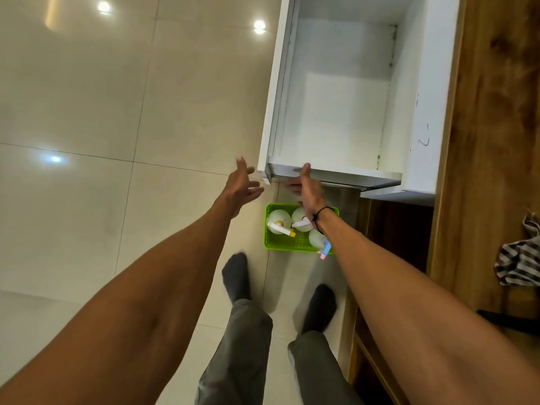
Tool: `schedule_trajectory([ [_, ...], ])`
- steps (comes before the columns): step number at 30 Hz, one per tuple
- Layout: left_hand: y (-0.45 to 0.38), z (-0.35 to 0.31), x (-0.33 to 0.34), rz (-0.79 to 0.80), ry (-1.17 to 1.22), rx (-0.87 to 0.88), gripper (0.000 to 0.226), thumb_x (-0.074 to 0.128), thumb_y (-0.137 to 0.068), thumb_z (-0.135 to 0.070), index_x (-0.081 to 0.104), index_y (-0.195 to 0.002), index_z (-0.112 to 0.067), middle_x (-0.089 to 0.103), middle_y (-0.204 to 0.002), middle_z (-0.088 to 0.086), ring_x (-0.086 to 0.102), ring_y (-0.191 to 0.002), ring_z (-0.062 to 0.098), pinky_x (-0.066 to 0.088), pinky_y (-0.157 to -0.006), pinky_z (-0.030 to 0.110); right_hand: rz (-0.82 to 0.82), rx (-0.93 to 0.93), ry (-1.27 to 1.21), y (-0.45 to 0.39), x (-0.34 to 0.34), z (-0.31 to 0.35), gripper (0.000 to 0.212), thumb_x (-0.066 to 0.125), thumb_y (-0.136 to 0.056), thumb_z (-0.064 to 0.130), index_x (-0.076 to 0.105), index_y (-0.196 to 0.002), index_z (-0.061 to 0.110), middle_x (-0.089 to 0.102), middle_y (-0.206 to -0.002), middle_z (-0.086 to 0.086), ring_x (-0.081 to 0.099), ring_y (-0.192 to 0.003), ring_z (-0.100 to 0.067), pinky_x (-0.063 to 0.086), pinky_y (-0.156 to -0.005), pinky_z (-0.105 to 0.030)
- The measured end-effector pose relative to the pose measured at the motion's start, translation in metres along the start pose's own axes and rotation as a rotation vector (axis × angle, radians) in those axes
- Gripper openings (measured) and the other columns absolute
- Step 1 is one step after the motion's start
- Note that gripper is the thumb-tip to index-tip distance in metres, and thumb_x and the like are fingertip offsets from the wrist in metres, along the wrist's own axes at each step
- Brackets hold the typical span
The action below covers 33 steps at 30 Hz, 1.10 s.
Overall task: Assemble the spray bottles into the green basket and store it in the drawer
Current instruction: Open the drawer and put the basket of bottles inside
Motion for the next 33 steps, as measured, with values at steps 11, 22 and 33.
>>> schedule_trajectory([
  [11, -0.043, 0.116, 0.01, -0.011, -0.212, -0.187, 0.083, 0.01, -0.105, -0.071, 0.035, -0.164, -0.019, 0.049, -0.153, 0.012, 0.05, -0.134, 0.029, 0.046, -0.107, 0.05, -0.323, 0.211, 0.227, -0.057, -0.11, -0.119, 0.081, 0.031, -0.099, 0.073, 0.062, -0.138, 0.009, 0.061, -0.142, -0.018, 0.058, -0.13, -0.036, 0.044, -0.106, -0.039],
  [22, -0.121, 0.205, 0.043, 0.043, -0.14, -0.113, 0.087, 0.005, -0.105, -0.07, 0.058, -0.149, -0.017, 0.062, -0.147, 0.012, 0.062, -0.129, 0.022, 0.051, -0.099, 0.031, -0.262, 0.208, 0.03, -0.128, -0.087, -0.205, 0.075, 0.041, -0.1, 0.067, 0.042, -0.154, 0.014, 0.053, -0.15, -0.013, 0.061, -0.125, -0.034, 0.056, -0.095, -0.04],
  [33, -0.049, 0.177, 0.043, 0.072, -0.042, -0.196, 0.094, 0.018, -0.102, -0.077, 0.048, -0.156, -0.007, 0.051, -0.158, 0.021, 0.051, -0.145, 0.039, 0.041, -0.122, 0.054, -0.16, 0.358, -0.073, -0.051, -0.102, -0.167, 0.081, 0.038, -0.097, 0.074, 0.043, -0.148, 0.012, 0.053, -0.144, -0.015, 0.064, -0.121, -0.046, 0.053, -0.103, -0.061],
])
Point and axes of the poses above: each hand's wrist, its own y-axis away from the middle knuckle, its own x-axis out of the palm, z = x × y, the point moved 1 cm from there along -y, towards the middle knuckle
